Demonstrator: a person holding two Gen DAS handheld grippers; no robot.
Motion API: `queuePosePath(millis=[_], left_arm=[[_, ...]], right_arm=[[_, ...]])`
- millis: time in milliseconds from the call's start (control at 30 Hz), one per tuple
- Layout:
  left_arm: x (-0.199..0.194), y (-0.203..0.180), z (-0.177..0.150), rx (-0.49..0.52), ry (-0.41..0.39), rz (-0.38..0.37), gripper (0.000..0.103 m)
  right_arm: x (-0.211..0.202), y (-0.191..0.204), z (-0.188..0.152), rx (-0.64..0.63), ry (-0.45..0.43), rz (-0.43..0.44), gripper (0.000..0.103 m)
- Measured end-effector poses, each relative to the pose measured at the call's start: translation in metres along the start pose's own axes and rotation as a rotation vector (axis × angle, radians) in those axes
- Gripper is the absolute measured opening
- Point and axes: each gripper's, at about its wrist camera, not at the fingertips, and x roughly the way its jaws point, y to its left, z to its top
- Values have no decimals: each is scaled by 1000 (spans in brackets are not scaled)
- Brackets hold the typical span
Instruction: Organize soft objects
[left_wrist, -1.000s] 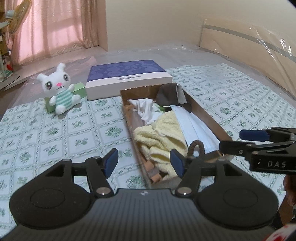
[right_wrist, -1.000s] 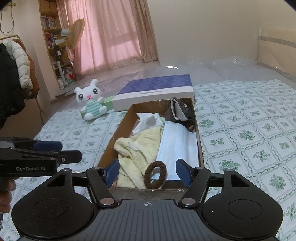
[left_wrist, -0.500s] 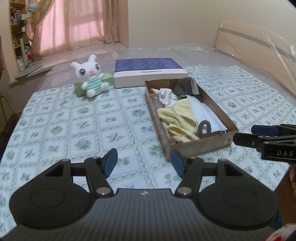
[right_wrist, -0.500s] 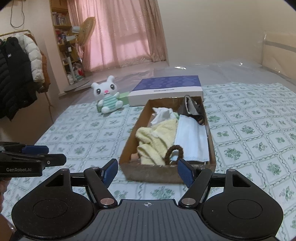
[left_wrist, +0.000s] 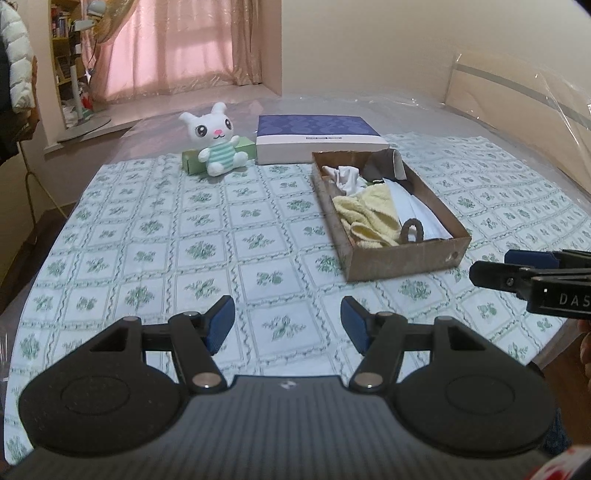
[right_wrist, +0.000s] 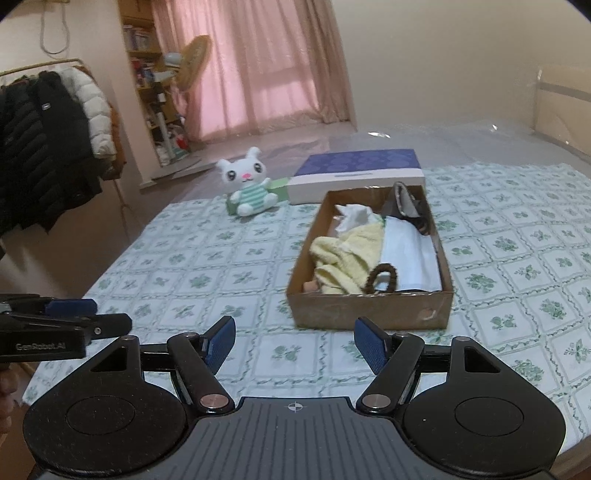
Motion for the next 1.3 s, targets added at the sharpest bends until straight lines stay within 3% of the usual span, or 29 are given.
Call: queuePosePath(millis=[700,1300], left_arm=[[-27,21,-59,-85,47,54,61],[-11,18,-71,-77,98,51,61]], right_arm=[[15,38,-42,-22,132,36,71],[34,43,-62,-16,205,48,71]])
